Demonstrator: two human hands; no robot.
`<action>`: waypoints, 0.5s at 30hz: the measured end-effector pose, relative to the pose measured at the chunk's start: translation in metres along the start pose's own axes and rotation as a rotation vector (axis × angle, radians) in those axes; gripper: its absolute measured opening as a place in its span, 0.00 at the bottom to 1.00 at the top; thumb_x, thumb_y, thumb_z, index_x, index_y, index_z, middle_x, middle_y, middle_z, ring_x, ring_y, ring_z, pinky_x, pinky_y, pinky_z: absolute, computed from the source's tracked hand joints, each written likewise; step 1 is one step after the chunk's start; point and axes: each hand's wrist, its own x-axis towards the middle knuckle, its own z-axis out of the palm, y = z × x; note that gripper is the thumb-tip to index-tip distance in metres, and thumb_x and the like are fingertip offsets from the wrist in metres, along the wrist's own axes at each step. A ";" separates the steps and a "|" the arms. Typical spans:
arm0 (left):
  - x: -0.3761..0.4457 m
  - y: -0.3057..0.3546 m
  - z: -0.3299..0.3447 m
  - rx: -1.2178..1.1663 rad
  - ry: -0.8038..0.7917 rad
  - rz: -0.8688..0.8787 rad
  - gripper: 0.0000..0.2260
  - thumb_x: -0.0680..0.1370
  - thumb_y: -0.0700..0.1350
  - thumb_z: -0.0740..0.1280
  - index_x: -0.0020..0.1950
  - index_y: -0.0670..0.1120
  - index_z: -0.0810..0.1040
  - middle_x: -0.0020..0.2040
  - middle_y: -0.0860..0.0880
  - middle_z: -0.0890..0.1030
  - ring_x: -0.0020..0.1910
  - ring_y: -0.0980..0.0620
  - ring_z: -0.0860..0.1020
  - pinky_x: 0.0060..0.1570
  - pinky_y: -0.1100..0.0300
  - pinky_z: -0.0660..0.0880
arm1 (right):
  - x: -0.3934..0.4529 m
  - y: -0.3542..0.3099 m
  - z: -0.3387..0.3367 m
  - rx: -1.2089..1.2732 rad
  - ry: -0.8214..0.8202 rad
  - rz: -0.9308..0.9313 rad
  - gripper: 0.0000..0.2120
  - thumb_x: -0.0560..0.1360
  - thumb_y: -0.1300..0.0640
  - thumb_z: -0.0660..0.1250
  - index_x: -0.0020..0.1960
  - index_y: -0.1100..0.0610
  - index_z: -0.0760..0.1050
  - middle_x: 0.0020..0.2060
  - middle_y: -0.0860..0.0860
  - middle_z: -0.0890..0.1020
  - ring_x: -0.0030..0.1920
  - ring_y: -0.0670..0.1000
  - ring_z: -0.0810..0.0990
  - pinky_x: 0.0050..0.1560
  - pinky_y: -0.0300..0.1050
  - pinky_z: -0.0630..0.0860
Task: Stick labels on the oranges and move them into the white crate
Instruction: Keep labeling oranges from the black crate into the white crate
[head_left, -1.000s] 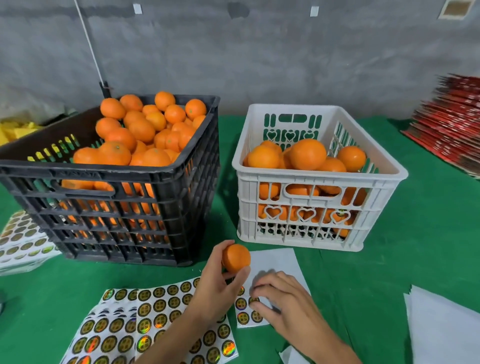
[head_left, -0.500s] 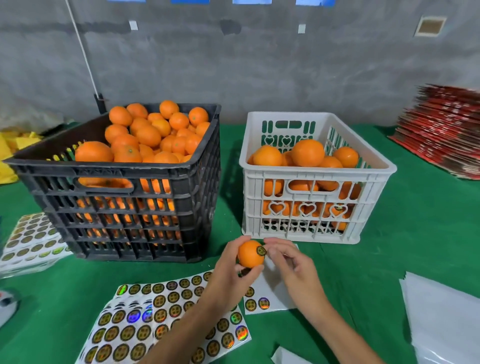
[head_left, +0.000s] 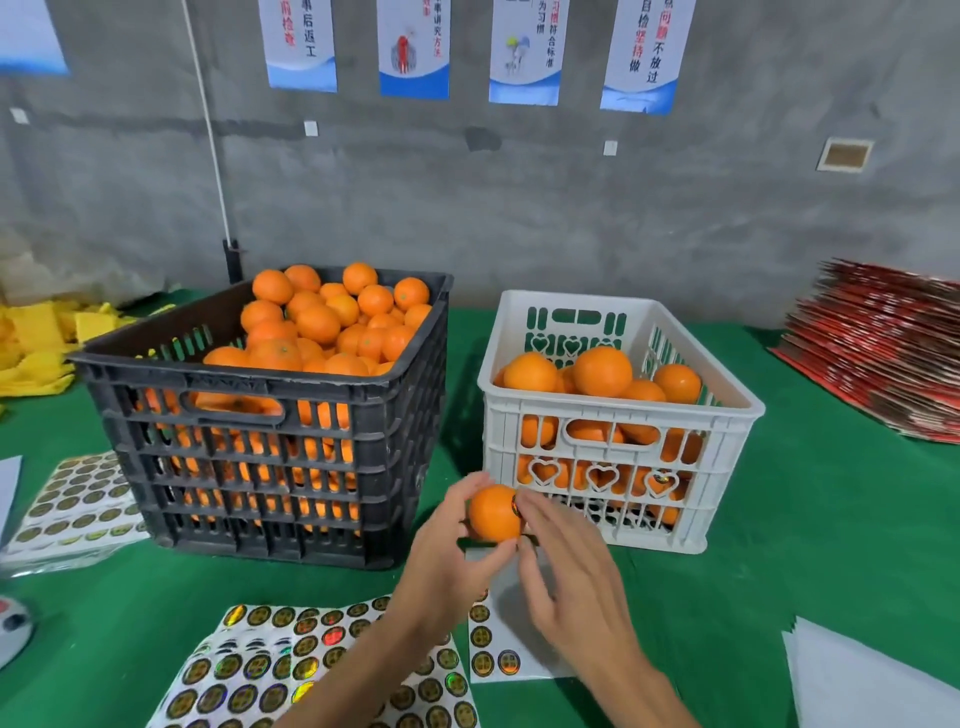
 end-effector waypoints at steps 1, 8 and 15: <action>0.010 0.016 -0.003 -0.010 0.019 0.015 0.30 0.73 0.53 0.79 0.69 0.67 0.69 0.63 0.65 0.78 0.58 0.59 0.80 0.55 0.67 0.78 | 0.011 0.000 -0.007 -0.021 0.048 -0.031 0.22 0.81 0.54 0.64 0.74 0.58 0.74 0.72 0.49 0.76 0.70 0.49 0.74 0.70 0.56 0.74; 0.144 0.132 0.002 0.102 0.065 0.206 0.30 0.76 0.45 0.77 0.76 0.50 0.70 0.72 0.50 0.72 0.67 0.51 0.76 0.66 0.50 0.77 | 0.133 0.003 -0.069 -0.214 0.204 0.090 0.27 0.81 0.60 0.61 0.78 0.64 0.63 0.75 0.59 0.71 0.75 0.58 0.69 0.75 0.59 0.65; 0.199 0.162 -0.047 0.638 -0.024 0.266 0.21 0.84 0.43 0.63 0.77 0.45 0.69 0.75 0.42 0.72 0.74 0.41 0.69 0.72 0.48 0.68 | 0.178 -0.018 -0.066 -0.254 0.173 0.187 0.28 0.82 0.55 0.60 0.80 0.63 0.61 0.80 0.58 0.62 0.80 0.57 0.60 0.80 0.54 0.56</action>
